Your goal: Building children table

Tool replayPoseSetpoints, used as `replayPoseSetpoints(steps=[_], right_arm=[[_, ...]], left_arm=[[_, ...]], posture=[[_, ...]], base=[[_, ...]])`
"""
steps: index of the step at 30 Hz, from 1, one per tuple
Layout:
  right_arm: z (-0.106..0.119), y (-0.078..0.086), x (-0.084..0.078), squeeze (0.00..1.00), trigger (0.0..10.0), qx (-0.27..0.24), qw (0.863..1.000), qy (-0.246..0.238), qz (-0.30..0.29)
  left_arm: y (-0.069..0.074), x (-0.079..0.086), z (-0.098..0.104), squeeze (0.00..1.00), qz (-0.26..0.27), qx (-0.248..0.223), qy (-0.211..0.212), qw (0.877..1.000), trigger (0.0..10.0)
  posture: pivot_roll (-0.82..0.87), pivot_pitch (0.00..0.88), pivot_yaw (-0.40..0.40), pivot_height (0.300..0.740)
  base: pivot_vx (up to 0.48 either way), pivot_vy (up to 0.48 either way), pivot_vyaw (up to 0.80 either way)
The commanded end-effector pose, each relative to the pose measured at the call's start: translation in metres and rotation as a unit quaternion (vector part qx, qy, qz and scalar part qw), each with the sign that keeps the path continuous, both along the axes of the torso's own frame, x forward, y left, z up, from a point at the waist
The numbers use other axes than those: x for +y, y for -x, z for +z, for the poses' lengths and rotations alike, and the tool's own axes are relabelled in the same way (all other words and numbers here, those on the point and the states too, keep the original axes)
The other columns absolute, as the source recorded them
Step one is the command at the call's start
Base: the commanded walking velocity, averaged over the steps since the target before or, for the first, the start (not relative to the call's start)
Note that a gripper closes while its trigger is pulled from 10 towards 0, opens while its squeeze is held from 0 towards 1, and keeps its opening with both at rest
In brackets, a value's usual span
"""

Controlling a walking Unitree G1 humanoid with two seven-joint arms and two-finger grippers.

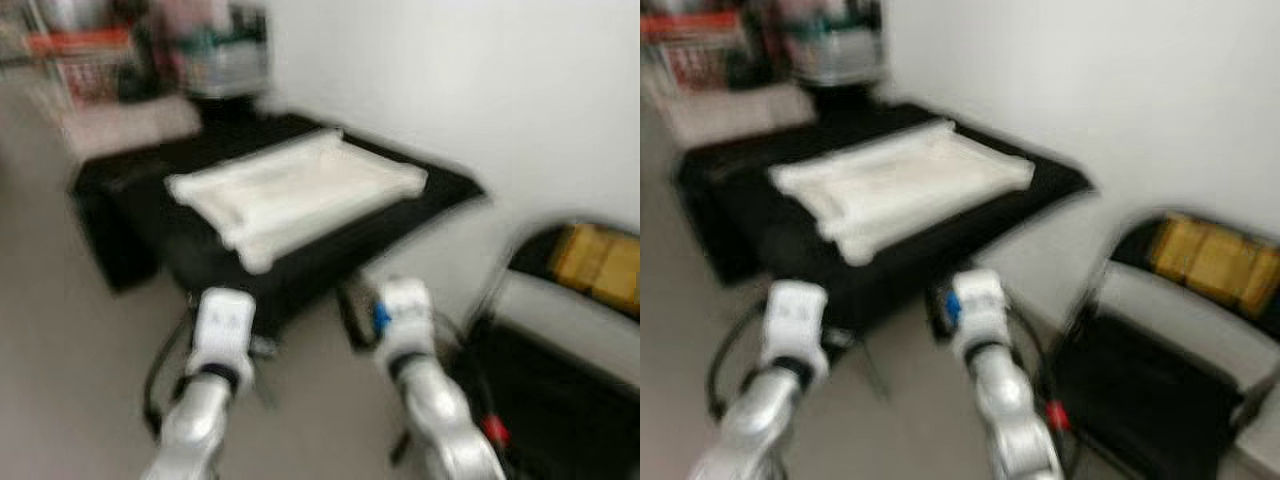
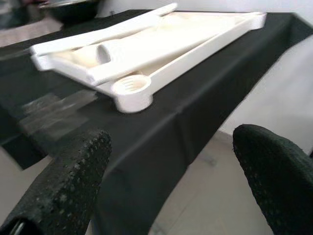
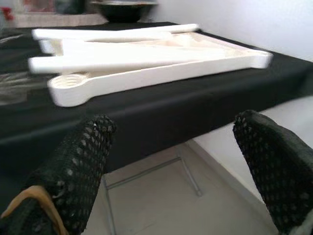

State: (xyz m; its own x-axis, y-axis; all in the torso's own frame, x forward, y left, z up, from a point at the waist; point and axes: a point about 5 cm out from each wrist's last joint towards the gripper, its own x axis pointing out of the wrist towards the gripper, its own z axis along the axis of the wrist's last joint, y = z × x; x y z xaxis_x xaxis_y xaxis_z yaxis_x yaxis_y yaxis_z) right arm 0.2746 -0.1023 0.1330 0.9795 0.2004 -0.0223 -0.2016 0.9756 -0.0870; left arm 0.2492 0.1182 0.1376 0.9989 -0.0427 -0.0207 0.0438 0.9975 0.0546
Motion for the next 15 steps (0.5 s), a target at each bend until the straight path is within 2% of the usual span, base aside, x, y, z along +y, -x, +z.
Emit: replayPoseSetpoints(steps=[1, 11, 15], right_arm=[[-0.002, -0.001, -0.001, 0.0, 10.0, 0.006, 1.0, 0.001, -0.004], [0.002, -0.003, -0.001, 0.0, 10.0, -0.002, 1.0, -0.003, -0.01], [0.006, -0.004, -0.002, 0.0, 10.0, -0.011, 1.0, -0.003, -0.013]], left_arm=[[0.0, -0.001, -0.003, 0.0, -0.002, 0.007, 0.001, 1.0, 10.0], [-0.003, 0.0, 0.005, 0.0, -0.012, -0.013, -0.018, 1.0, 10.0], [-0.004, -0.001, 0.01, 0.0, -0.016, -0.028, -0.021, 0.999, 10.0]], posture=[[-0.01, 0.0, -0.031, 0.74], [-0.01, 0.0, -0.029, 0.74], [-0.01, 0.0, -0.026, 0.74]], base=[[0.0, 0.48, 0.0], [0.0, 0.466, 0.0], [0.472, 0.0, 0.0]])
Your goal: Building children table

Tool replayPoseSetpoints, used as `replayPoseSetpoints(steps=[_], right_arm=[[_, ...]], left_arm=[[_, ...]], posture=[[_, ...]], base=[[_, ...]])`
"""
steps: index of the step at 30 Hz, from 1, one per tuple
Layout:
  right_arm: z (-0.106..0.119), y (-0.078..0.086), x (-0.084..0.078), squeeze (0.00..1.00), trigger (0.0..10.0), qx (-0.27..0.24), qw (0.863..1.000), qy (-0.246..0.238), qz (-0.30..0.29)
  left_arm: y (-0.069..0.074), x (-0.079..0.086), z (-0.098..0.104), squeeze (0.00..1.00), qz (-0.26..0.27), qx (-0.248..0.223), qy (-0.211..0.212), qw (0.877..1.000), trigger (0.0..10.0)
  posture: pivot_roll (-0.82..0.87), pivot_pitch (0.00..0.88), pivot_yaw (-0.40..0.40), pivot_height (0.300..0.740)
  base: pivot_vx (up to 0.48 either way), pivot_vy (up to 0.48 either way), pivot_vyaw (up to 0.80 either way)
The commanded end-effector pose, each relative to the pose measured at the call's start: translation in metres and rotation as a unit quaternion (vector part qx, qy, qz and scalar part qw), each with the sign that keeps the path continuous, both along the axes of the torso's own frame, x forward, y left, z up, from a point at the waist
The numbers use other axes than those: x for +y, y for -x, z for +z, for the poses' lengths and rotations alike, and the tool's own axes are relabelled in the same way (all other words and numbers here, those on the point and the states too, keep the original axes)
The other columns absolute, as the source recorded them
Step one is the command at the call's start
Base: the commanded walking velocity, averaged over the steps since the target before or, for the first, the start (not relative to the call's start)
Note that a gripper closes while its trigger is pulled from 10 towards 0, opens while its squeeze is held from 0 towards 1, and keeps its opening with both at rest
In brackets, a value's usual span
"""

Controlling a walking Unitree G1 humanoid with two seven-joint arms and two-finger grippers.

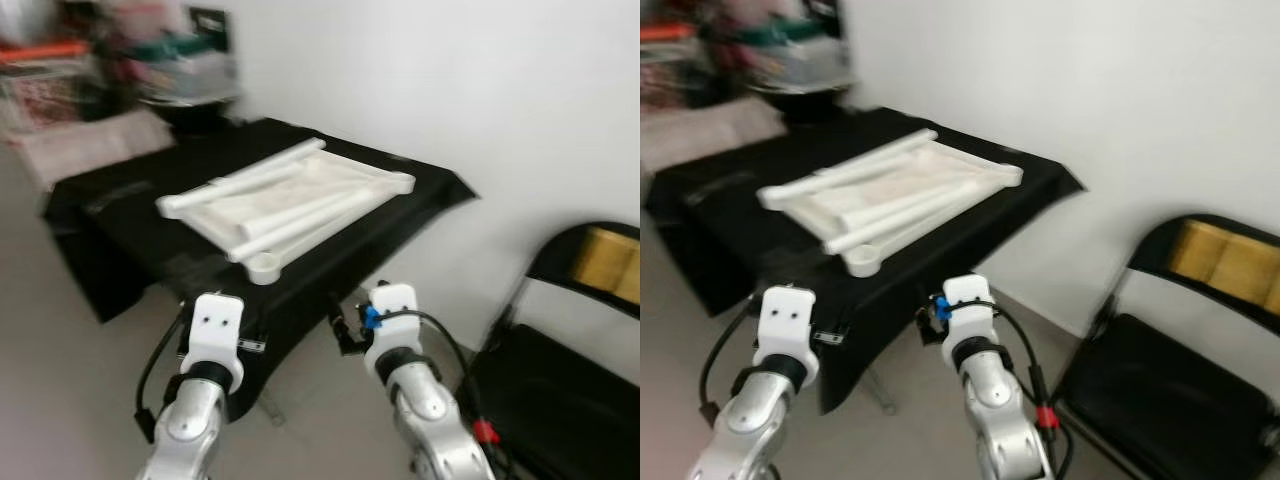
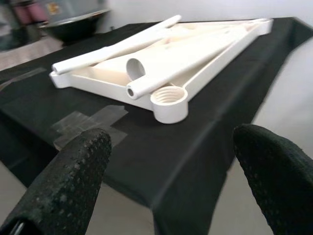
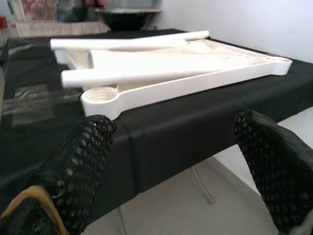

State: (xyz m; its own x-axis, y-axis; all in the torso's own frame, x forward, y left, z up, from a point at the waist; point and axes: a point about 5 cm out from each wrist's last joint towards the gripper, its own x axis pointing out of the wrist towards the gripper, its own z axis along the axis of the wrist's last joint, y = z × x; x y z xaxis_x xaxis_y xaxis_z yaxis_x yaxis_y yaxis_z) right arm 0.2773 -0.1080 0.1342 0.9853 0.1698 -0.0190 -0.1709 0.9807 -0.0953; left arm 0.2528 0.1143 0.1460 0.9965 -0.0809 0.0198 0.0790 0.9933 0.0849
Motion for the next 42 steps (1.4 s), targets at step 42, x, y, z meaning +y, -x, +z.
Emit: replayPoseSetpoints(steps=[42], right_arm=[[0.026, -0.019, -0.005, 0.0, 10.0, -0.048, 0.999, -0.016, -0.008]], left_arm=[[-0.004, 0.011, 0.018, 0.0, 0.032, -0.028, 0.038, 0.998, 10.0]], posture=[[0.0, 0.0, -0.032, 0.74]], base=[[0.14, 0.011, -0.17]])
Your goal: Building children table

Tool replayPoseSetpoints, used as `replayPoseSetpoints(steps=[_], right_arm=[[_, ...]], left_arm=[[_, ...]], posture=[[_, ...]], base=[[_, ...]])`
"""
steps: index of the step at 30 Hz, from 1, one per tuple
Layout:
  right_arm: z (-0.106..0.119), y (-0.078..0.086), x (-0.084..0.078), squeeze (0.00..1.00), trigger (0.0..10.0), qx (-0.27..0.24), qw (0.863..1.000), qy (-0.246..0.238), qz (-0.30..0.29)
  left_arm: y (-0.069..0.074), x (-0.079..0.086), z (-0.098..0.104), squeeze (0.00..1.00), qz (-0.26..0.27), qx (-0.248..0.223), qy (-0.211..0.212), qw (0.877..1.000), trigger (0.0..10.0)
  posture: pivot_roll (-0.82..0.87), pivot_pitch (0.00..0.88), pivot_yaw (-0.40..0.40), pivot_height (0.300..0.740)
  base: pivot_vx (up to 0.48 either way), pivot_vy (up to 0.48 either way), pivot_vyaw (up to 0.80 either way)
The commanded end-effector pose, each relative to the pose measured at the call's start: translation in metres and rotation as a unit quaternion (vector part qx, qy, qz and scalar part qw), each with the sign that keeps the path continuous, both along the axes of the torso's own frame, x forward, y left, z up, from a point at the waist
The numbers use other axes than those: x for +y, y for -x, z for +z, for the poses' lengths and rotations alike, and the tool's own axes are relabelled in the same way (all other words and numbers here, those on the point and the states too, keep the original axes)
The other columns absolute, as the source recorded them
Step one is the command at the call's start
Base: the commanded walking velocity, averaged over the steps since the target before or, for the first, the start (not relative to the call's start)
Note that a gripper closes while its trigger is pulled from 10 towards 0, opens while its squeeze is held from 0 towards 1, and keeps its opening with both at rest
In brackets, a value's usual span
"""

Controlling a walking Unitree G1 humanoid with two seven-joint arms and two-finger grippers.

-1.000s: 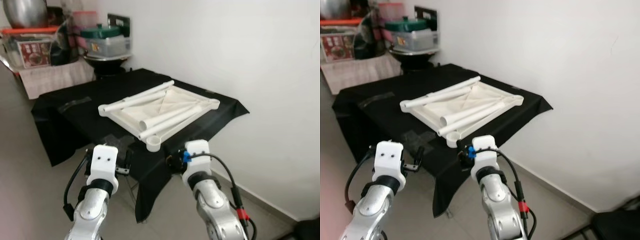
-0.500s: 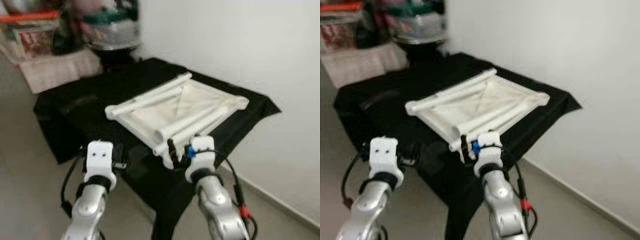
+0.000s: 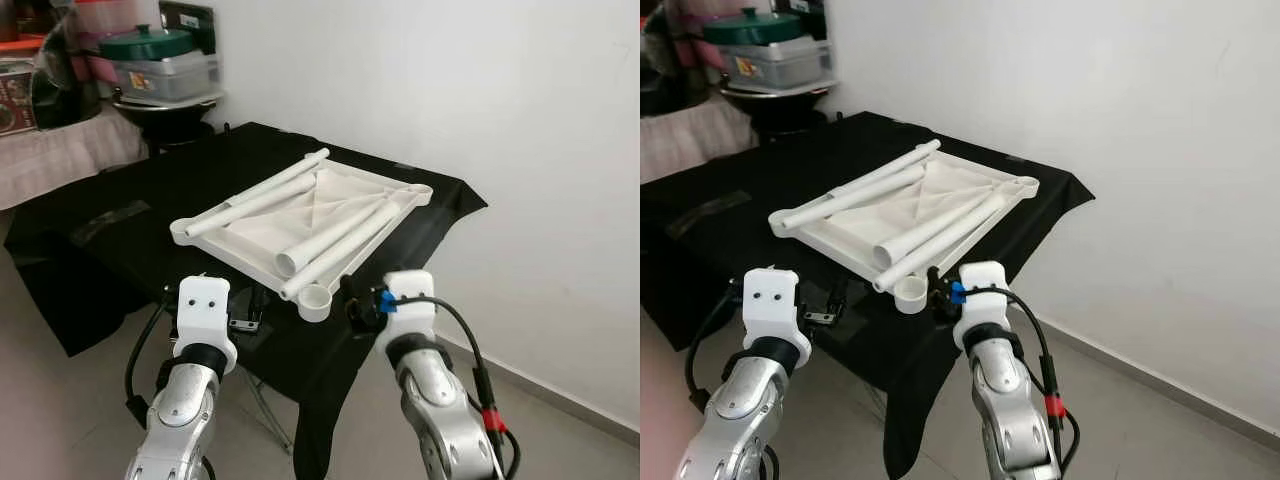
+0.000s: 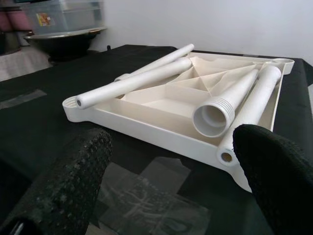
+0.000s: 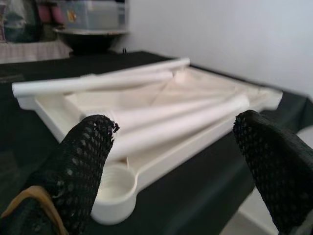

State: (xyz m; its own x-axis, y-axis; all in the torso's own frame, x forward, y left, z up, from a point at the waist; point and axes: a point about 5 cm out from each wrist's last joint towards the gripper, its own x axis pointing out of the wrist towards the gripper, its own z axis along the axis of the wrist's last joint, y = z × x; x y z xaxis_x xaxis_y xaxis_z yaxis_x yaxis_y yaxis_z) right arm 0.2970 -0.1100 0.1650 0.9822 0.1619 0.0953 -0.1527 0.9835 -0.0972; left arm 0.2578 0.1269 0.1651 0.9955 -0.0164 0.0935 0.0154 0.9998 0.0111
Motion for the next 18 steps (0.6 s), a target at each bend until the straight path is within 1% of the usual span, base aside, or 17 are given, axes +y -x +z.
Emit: replayPoseSetpoints(steps=[1, 2, 3, 4, 5, 6, 10, 12, 13, 16, 17, 18], right_arm=[[-0.003, -0.001, -0.004, 0.0, 10.0, 0.006, 1.0, -0.005, -0.003], [0.001, -0.008, -0.004, 0.0, 10.0, -0.002, 1.0, 0.007, -0.003], [0.001, -0.008, -0.004, 0.0, 10.0, -0.002, 1.0, 0.007, -0.003], [0.006, -0.016, -0.003, 0.0, 10.0, -0.003, 1.0, 0.021, -0.001], [0.006, -0.016, -0.003, 0.0, 10.0, -0.003, 1.0, 0.021, -0.001], [0.01, -0.02, -0.002, 0.0, 10.0, -0.006, 1.0, 0.028, 0.004], [0.016, -0.024, 0.0, 0.0, 10.0, -0.013, 0.999, 0.03, 0.012], [0.023, -0.03, 0.005, 0.0, 10.0, -0.02, 0.999, 0.029, 0.02], [0.026, -0.033, 0.006, 0.0, 10.0, -0.021, 0.999, 0.038, 0.019], [0.027, -0.035, 0.007, 0.0, 10.0, -0.021, 0.999, 0.046, 0.018], [0.029, -0.037, 0.006, 0.0, 10.0, -0.019, 0.999, 0.042, 0.016], [0.032, -0.047, 0.004, 0.0, 10.0, -0.006, 0.998, 0.061, 0.004]], left_arm=[[0.001, -0.001, -0.001, 0.0, 0.003, 0.007, 0.003, 1.0, 10.0], [0.001, -0.001, -0.001, 0.0, 0.003, 0.006, -0.001, 1.0, 10.0], [0.001, -0.001, -0.001, 0.0, 0.003, 0.006, -0.001, 1.0, 10.0], [0.002, -0.002, -0.001, 0.0, 0.004, 0.007, -0.003, 1.0, 10.0], [0.002, -0.002, -0.001, 0.0, 0.004, 0.007, -0.003, 1.0, 10.0], [0.003, -0.002, -0.001, 0.0, 0.005, 0.007, -0.005, 1.0, 10.0], [0.005, -0.002, -0.002, 0.0, 0.008, 0.009, -0.008, 1.0, 10.0], [0.007, -0.001, -0.005, 0.0, 0.011, 0.014, -0.007, 1.0, 10.0], [0.009, -0.001, -0.006, 0.0, 0.011, 0.017, -0.007, 1.0, 10.0], [0.009, -0.002, -0.007, 0.0, 0.01, 0.019, -0.007, 1.0, 10.0], [0.01, -0.002, -0.007, 0.0, 0.01, 0.02, -0.006, 1.0, 10.0], [0.011, -0.004, -0.009, 0.0, 0.005, 0.025, -0.005, 1.0, 10.0]], posture=[[0.0, 0.0, -0.032, 0.74], [0.0, 0.0, -0.033, 0.74], [0.0, 0.0, -0.033, 0.74], [0.0, 0.0, -0.045, 0.74], [0.0, 0.0, -0.045, 0.74], [0.0, 0.0, -0.053, 0.74], [0.0, 0.0, -0.056, 0.74], [0.0, 0.0, -0.066, 0.74], [0.0, 0.0, -0.069, 0.74], [0.0, 0.0, -0.069, 0.74], [0.0, 0.0, -0.071, 0.74], [0.0, 0.0, -0.071, 0.74]], base=[[0.0, 0.0, 0.0], [0.0, 0.0, 0.8], [0.0, 0.0, 0.8], [0.0, 0.0, 0.8], [0.0, 0.0, 0.8], [0.0, 0.0, 0.8], [0.0, 0.0, 0.8], [0.0, 0.0, 0.8], [0.0, 0.0, 0.8], [0.0, 0.0, 0.8], [0.0, 0.0, 0.0], [0.0, 0.0, 0.0]])
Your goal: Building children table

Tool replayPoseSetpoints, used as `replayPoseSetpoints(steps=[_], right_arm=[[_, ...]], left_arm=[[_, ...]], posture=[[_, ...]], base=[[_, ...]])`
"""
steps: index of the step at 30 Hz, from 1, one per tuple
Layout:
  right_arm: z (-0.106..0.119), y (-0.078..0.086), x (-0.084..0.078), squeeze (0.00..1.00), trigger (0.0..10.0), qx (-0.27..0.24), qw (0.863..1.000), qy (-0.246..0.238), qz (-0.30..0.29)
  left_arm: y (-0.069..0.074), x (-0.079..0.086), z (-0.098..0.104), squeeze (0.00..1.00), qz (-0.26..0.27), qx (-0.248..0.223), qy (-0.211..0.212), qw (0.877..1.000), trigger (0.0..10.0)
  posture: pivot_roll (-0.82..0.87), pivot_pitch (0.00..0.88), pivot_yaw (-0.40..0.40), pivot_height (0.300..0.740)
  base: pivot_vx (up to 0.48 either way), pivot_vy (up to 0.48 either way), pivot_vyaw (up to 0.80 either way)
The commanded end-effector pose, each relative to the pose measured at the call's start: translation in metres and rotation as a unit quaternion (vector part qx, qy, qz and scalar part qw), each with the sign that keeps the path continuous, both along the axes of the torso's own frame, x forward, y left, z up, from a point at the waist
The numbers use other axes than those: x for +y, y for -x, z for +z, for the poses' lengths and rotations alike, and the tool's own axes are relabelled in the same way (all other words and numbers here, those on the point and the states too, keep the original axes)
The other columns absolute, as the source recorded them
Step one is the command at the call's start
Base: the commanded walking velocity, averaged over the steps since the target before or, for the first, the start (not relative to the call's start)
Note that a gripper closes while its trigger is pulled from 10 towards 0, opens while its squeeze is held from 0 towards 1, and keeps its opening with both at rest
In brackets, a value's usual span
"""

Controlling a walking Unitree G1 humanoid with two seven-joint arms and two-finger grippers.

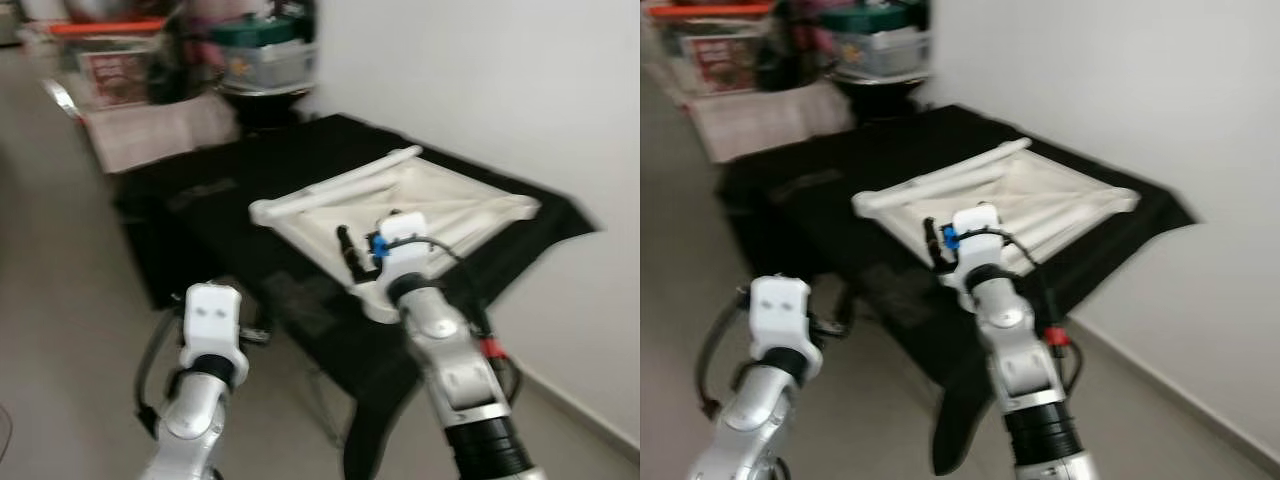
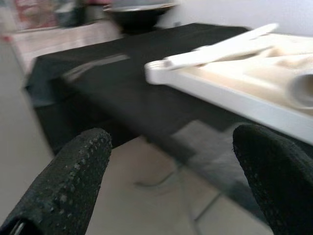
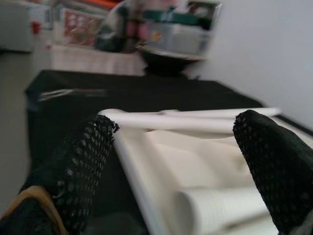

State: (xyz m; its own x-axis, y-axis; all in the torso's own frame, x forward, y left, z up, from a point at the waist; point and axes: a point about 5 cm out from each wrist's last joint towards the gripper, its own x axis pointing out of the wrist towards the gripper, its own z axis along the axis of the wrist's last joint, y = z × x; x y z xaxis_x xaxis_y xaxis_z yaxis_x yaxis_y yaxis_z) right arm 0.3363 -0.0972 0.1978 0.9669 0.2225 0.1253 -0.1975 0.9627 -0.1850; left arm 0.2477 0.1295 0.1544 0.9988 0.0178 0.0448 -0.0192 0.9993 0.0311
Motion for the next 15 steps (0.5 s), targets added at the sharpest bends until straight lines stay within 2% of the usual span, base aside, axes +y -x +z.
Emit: replayPoseSetpoints(steps=[1, 2, 3, 5, 8, 10, 15], right_arm=[[0.0, -0.011, -0.01, 0.0, 10.0, 0.02, 0.999, 0.032, -0.03], [-0.001, -0.017, -0.011, 0.0, 10.0, 0.04, 0.997, 0.055, -0.046], [-0.001, -0.017, -0.011, 0.0, 10.0, 0.04, 0.997, 0.055, -0.046], [0.004, -0.028, -0.013, 0.0, 10.0, 0.056, 0.993, 0.074, -0.072], [0.008, -0.033, -0.014, 0.0, 10.0, 0.055, 0.992, 0.076, -0.083], [0.021, -0.044, -0.013, 0.0, 10.0, 0.056, 0.992, 0.06, -0.094], [0.024, -0.05, -0.013, 0.0, 10.0, 0.069, 0.992, 0.061, -0.091]], left_arm=[[0.001, -0.007, 0.001, 0.0, -0.015, 0.002, 0.006, 1.0, 10.0], [0.001, -0.008, 0.0, 0.0, -0.019, 0.007, 0.004, 1.0, 10.0], [0.001, -0.008, 0.0, 0.0, -0.019, 0.007, 0.004, 1.0, 10.0], [0.001, -0.01, -0.003, 0.0, -0.023, 0.016, -0.002, 1.0, 10.0], [0.001, -0.01, -0.004, 0.0, -0.025, 0.019, -0.005, 0.999, 10.0], [0.002, -0.012, -0.005, 0.0, -0.031, 0.027, -0.005, 0.999, 10.0], [0.003, -0.013, -0.006, 0.0, -0.034, 0.031, -0.005, 0.999, 10.0]], posture=[[0.0, 0.0, -0.071, 0.74], [0.0, 0.0, -0.07, 0.74], [0.0, 0.0, -0.07, 0.74], [0.0, 0.0, -0.073, 0.74], [0.0, 0.0, -0.073, 0.74], [0.0, 0.0, -0.081, 0.74], [0.01, 0.0, -0.089, 0.74]], base=[[0.0, 0.0, 0.0], [0.0, 0.0, 0.0], [0.0, 0.0, 0.0], [0.0, 0.0, 0.0], [0.0, 0.0, 0.0], [0.0, 0.0, 0.0], [0.0, 0.0, 0.0]])
